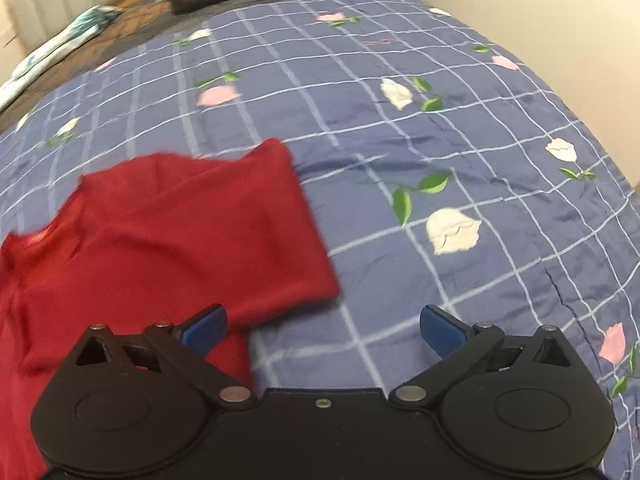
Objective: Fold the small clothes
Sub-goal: 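Move the left gripper to the other sleeve cuff and close on it, then carry the cuff with the left gripper across the shirt front and release, then grasp the side edge of the shirt body with the left gripper, then fold the held side edge inward over the body and open the left gripper, then move the right gripper toward the opposite side edge of the shirt, then close the right gripper on one hem corner while the left gripper grasps the other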
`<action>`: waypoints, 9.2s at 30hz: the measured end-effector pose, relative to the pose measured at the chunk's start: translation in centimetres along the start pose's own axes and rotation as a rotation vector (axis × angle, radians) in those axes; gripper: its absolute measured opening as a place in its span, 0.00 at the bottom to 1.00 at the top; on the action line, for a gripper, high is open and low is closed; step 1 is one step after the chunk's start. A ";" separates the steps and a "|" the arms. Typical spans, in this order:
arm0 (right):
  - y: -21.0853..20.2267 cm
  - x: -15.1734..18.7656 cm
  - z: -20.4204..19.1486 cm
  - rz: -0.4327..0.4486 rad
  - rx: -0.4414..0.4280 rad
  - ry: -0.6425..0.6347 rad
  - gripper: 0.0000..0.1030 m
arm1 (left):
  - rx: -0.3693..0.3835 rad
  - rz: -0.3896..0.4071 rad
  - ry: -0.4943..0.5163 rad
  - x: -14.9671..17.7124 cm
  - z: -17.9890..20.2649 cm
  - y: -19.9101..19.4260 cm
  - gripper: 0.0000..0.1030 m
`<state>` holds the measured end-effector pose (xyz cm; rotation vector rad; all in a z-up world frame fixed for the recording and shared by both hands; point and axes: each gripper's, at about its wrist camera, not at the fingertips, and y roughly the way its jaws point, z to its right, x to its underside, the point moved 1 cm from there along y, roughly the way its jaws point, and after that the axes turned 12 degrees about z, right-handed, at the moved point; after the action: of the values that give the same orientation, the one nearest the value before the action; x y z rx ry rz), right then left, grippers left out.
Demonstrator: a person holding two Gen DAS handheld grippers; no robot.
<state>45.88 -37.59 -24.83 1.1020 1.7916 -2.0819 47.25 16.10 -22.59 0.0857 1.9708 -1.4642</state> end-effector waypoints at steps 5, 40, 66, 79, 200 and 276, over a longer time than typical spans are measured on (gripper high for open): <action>-3.0 2.7 -0.9 -0.039 -0.032 -0.027 0.99 | -0.104 0.002 -0.210 -2.6 -6.7 3.7 1.00; -7.1 9.2 -8.2 -0.165 -0.155 -0.086 0.99 | -0.091 0.265 -0.585 -7.7 -16.3 10.2 0.00; -9.3 7.3 -3.2 -0.083 -0.242 0.011 0.99 | 0.438 0.773 -0.277 -11.4 -2.4 -16.1 0.00; -8.5 6.3 3.4 -0.069 -0.201 0.098 0.99 | 0.638 0.666 0.027 -4.3 15.9 -18.7 0.00; -1.9 4.8 -8.7 -0.131 -0.333 -0.221 0.99 | 0.339 0.053 -0.184 2.9 1.1 -2.9 0.89; -23.2 22.1 -2.2 -0.108 -0.596 -0.666 0.11 | 0.404 0.186 0.900 33.3 4.8 -21.4 0.99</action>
<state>17.81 -22.53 -20.72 0.1316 1.9069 -1.5083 14.63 -6.90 -23.73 1.2570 2.1685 -1.8529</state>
